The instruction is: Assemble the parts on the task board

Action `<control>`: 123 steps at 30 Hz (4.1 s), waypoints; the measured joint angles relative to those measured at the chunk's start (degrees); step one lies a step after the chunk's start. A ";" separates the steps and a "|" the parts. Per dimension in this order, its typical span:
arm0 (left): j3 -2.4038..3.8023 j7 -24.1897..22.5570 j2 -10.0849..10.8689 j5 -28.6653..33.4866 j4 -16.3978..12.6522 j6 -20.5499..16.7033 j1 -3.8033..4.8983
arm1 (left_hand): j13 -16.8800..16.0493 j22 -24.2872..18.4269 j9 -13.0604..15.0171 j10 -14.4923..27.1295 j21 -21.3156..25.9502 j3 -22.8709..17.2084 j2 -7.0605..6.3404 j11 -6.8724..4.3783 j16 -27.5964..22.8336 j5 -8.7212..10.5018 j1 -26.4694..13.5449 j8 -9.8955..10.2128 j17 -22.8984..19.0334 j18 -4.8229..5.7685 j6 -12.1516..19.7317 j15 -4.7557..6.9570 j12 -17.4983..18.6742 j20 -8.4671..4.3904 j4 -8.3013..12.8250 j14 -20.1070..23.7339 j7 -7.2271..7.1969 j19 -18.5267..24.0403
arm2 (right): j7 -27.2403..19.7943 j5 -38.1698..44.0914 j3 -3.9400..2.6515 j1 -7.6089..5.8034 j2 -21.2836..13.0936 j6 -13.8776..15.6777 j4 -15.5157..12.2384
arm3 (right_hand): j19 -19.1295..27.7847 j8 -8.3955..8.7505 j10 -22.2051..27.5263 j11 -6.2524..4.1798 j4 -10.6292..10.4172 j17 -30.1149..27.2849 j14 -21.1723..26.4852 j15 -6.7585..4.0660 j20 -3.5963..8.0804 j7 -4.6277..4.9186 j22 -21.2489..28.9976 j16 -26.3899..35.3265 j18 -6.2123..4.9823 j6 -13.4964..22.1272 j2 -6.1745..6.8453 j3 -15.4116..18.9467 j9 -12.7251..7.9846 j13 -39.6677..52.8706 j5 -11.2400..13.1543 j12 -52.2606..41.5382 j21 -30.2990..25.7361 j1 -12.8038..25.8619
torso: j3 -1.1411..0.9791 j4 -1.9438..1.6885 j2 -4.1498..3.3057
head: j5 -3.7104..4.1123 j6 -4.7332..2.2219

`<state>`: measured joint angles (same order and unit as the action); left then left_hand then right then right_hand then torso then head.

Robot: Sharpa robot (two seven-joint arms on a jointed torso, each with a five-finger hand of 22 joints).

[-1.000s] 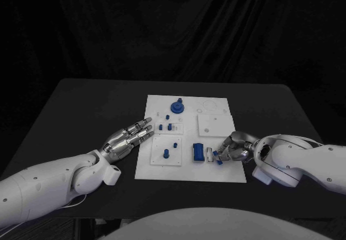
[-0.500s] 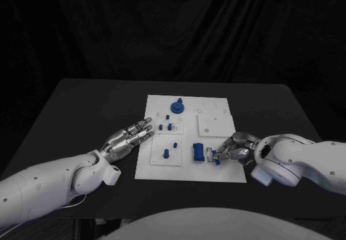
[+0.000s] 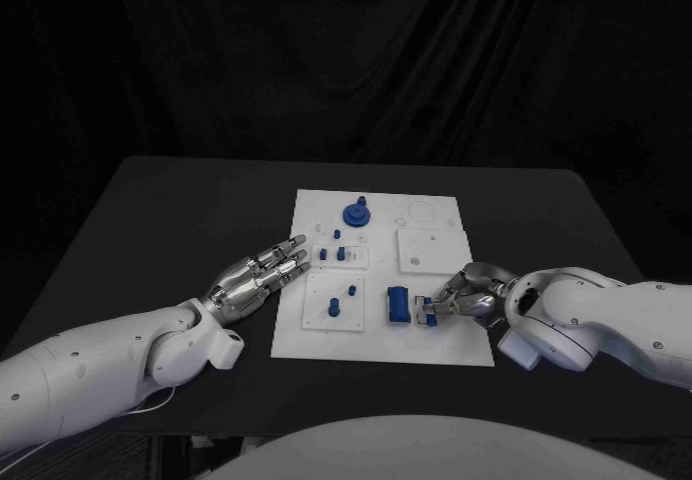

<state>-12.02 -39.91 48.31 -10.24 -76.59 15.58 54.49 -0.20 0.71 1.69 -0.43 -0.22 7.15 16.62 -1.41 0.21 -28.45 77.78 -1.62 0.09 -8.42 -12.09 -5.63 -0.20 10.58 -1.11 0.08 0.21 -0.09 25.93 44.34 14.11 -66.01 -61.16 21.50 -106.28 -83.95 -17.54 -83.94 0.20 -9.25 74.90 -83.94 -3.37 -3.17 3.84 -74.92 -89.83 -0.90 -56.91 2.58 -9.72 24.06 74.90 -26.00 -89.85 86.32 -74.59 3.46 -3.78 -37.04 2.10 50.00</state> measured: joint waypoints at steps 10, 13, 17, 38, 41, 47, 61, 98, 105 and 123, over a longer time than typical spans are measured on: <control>-0.01 -0.10 -0.27 0.01 0.36 0.20 -0.03 | 0.00 -0.06 0.00 0.00 -0.02 -0.17 0.00 0.00 0.00 0.00 0.00 0.00 0.00 0.00 0.00 0.00 0.00 -0.01 0.17 0.00 0.00 -0.02 | 1.40 3.25 0.00 -0.01 0.55 0.94 0.42 | 0.00 0.25 0.00 0.00 -0.73 0.00 0.00 0.00 0.00 -0.07 0.00 0.00 0.00 -0.07 -0.02 0.38 0.05 0.00 2.15 0.00 -0.31 1.18 | 0.00 -0.02 0.00 | -0.13 0.00; -0.01 -0.15 -0.33 0.02 0.44 0.25 -0.05 | 0.00 -0.09 0.00 0.00 -0.02 -0.17 0.00 0.00 0.00 0.00 0.00 0.00 -0.01 0.00 0.00 0.00 0.00 -0.02 0.17 0.00 0.00 -0.02 | 1.69 3.88 0.00 -0.01 0.70 1.06 0.52 | 0.00 0.35 0.00 0.00 -1.07 0.00 0.00 0.00 0.00 0.22 0.01 0.00 0.00 0.23 -0.21 0.58 0.02 0.00 3.94 0.00 -0.31 1.76 | 0.00 -0.01 0.00 | -0.20 0.00; 0.01 -0.21 -0.33 0.03 0.47 0.30 -0.09 | 0.00 -0.09 0.00 0.00 -0.02 -0.16 0.00 0.00 0.00 0.00 0.00 0.00 -0.03 0.00 0.00 0.00 0.00 -0.03 0.17 0.00 0.00 -0.03 | 2.01 4.45 0.00 -0.01 0.94 1.06 0.60 | 0.00 0.58 0.00 0.00 -1.35 0.00 0.00 0.00 0.00 0.22 0.01 0.00 0.00 0.22 -0.02 0.85 -0.11 0.01 5.89 0.00 -0.31 1.94 | 0.00 0.01 0.00 | -0.24 0.00; 0.01 -0.35 -0.36 0.10 0.50 0.38 -0.16 | 0.00 -0.10 0.00 0.00 -0.02 -0.16 0.00 0.00 0.00 0.00 0.00 0.00 -0.03 0.00 0.00 0.00 0.00 -0.06 0.16 0.00 0.00 -0.05 | 2.86 5.37 0.00 -0.01 1.62 0.61 0.58 | 0.00 0.85 0.00 0.00 -2.20 0.00 0.00 0.00 0.00 0.43 0.02 0.00 0.00 0.43 0.44 1.74 -0.15 0.03 9.20 0.00 -0.31 3.28 | -0.01 0.04 -0.01 | -0.48 0.00; 0.01 -0.37 -0.36 0.11 0.49 0.38 -0.17 | 0.00 -0.11 0.00 0.00 -0.02 -0.16 0.00 0.00 0.00 0.00 0.00 0.00 -0.03 0.00 0.00 0.00 0.00 -0.06 0.16 0.00 0.00 -0.06 | 2.86 5.46 0.00 -0.01 1.63 0.59 0.59 | 0.00 0.85 0.00 0.01 -2.69 0.00 0.00 0.00 0.00 0.63 0.02 0.00 -0.01 0.63 1.29 2.70 -0.22 0.03 11.55 0.00 -0.31 4.13 | -0.01 0.04 -0.02 | -0.51 0.00; 0.01 -0.38 -0.39 0.14 0.48 0.38 -0.18 | 0.00 -0.15 0.00 0.00 -0.02 -0.16 0.00 0.00 0.00 0.00 0.00 0.00 -0.01 0.00 0.00 0.00 0.00 -0.07 0.16 0.00 0.00 -0.06 | 2.79 6.29 0.00 -0.01 1.67 0.63 0.64 | 0.00 0.85 0.01 0.01 -4.64 0.00 0.00 0.00 0.00 0.63 0.02 0.00 0.00 0.63 2.18 5.11 -0.22 0.03 18.22 0.00 -0.31 6.71 | -0.01 0.05 -0.02 | -0.58 0.00; 0.02 -0.39 -0.38 0.19 0.42 0.36 -0.20 | 0.00 -0.15 0.00 0.00 0.01 -0.16 0.00 0.00 0.00 0.00 0.00 0.00 0.00 0.00 0.00 0.00 0.00 -0.07 0.16 0.00 0.00 -0.06 | 0.93 9.33 0.00 -0.01 -0.14 2.34 0.16 | -0.14 -5.08 -0.01 -0.46 -2.65 0.00 -0.17 -0.16 0.22 -0.36 -0.03 0.00 0.00 1.35 1.06 5.36 4.99 0.02 16.39 0.00 -0.57 2.60 | -0.02 0.07 0.00 | -0.74 0.00; -0.11 0.44 2.05 -0.91 -5.55 -8.08 5.79 | 0.00 -0.57 -0.31 -0.43 0.01 3.33 -0.03 1.27 0.00 6.82 -1.98 0.07 -0.03 0.00 2.30 2.37 0.00 -3.73 -15.71 -0.10 -1.46 0.15 | -47.99 -22.04 0.07 -3.02 0.13 9.08 9.44 | 77.63 9.65 71.17 4.86 -7.49 -73.06 73.08 10.28 -12.11 -0.92 65.32 85.55 -8.53 26.38 -14.10 27.58 -16.34 -67.48 13.24 70.70 -84.92 10.59 | -1.52 0.93 3.46 | -1.98 0.00; -0.11 0.46 0.55 -0.43 -3.97 -8.75 5.80 | 0.00 -0.65 -0.52 -0.21 0.01 4.21 0.16 1.44 0.00 9.68 -3.63 0.30 -0.02 0.00 4.32 2.79 0.00 -4.15 -15.73 -0.10 -3.48 0.14 | -51.64 -26.54 0.08 -1.87 0.94 4.24 11.47 | 82.40 12.38 78.71 3.79 -7.50 -74.13 80.45 9.22 -11.58 -5.60 72.24 88.93 -8.53 31.85 -14.10 29.00 -20.60 -72.01 14.56 72.73 -85.45 10.59 | -2.36 1.15 5.30 | -2.20 0.00; 1.90 1.58 -0.66 0.19 -4.67 -12.49 5.77 | 0.10 -0.65 -1.48 -0.02 0.01 -0.40 -6.40 1.26 0.00 17.14 -33.22 1.12 0.00 2.59 7.54 5.04 0.00 -8.96 -9.37 -0.10 -0.50 0.06 | -53.10 -30.84 -6.10 1.35 7.30 5.52 13.77 | 83.93 17.34 83.74 -0.19 9.25 -74.86 83.92 3.66 2.89 -3.80 74.87 89.64 0.51 56.64 -2.63 9.86 -24.01 -74.85 25.80 89.65 -86.12 68.58 | -2.91 1.88 5.97 | -2.46 -3.23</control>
<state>-10.12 -38.33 47.65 -10.05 -81.26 3.08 60.26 -0.10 0.05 0.21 -0.44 -0.21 6.75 10.23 -0.15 0.21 -11.31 44.57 -0.50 0.09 -5.83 -4.55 -0.59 -0.20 1.62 -10.48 -0.02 -0.29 -0.03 -27.17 13.50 8.01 -64.66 -53.86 27.02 -92.51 -0.02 -0.20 -0.20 0.01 0.00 0.05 -0.02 0.29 -0.28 0.04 -0.05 -0.19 -0.39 -0.26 -0.06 0.14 0.05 0.05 -0.20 -0.20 0.20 -6.01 0.54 -1.91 -31.07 -0.36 46.77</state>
